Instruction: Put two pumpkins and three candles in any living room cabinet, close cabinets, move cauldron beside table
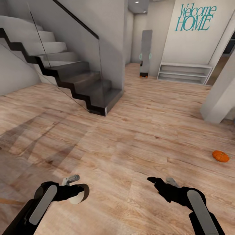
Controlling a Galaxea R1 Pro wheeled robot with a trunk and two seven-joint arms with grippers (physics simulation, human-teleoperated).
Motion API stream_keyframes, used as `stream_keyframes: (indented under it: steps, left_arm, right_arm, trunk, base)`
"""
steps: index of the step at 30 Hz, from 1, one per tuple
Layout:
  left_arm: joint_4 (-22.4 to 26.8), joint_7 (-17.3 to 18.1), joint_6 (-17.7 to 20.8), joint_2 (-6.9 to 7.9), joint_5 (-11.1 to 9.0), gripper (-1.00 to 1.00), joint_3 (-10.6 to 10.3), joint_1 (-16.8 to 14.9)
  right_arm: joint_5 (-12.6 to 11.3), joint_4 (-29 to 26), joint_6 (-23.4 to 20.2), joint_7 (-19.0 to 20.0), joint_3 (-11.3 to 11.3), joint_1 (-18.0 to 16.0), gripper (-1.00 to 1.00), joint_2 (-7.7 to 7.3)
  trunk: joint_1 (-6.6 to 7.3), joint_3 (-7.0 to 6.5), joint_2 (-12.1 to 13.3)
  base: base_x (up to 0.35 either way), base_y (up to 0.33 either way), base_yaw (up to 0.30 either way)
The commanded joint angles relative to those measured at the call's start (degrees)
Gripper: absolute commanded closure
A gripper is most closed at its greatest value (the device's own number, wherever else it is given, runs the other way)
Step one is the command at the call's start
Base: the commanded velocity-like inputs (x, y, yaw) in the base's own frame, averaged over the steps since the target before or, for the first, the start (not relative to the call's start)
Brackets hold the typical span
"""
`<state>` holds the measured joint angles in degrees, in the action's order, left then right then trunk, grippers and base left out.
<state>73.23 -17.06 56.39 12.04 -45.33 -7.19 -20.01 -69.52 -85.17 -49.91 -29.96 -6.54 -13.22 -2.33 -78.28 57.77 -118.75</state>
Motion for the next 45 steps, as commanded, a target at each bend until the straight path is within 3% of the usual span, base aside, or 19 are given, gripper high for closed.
stream_keyframes:
  steps: [1, 6, 26, 34, 45]
  left_arm:
    - [0.1, -0.6, 0.0, 0.09, -0.8, 1.0, -0.1, 0.0]
    - [0.5, -0.5, 0.0, 0.17, -0.9, 1.0, -0.1, 0.0]
    - [0.6, -0.5, 0.0, 0.13, -0.9, 1.0, -0.1, 0.0]
    - [0.6, -0.5, 0.0, -0.03, -0.9, 1.0, -0.1, 0.0]
    - [0.6, -0.5, 0.0, 0.15, -0.9, 1.0, -0.1, 0.0]
  right_arm:
    - [-0.6, 0.0, -0.2, 0.3, 0.0, 0.0, -1.0, -0.04]
    - [-0.5, 0.1, -0.1, 2.0, -0.1, 0.0, -1.0, -0.11]
    - [-0.5, 0.2, -0.1, 2.2, -0.1, 0.0, -1.0, -0.05]
    - [-0.6, 0.5, -0.1, 2.2, -2.2, 0.0, -1.0, -0.04]
    - [-0.6, 2.2, -0.1, 2.2, -2.6, 0.0, -1.0, -0.01]
  trunk:
    - [0.01, 0.09, 0.0]
    - [0.01, 0.3, 0.0]
    - [0.01, 1.16, 0.0]
    - [0.01, 1.51, 0.0]
    - [0.01, 1.98, 0.0]
  base:
    - [0.0, 0.0, -0.226]
    - [0.007, 0.0, -0.226]
    - [0.051, 0.0, -0.226]
    - [0.0, 0.0, -0.226]
    - [0.107, 0.0, -0.226]
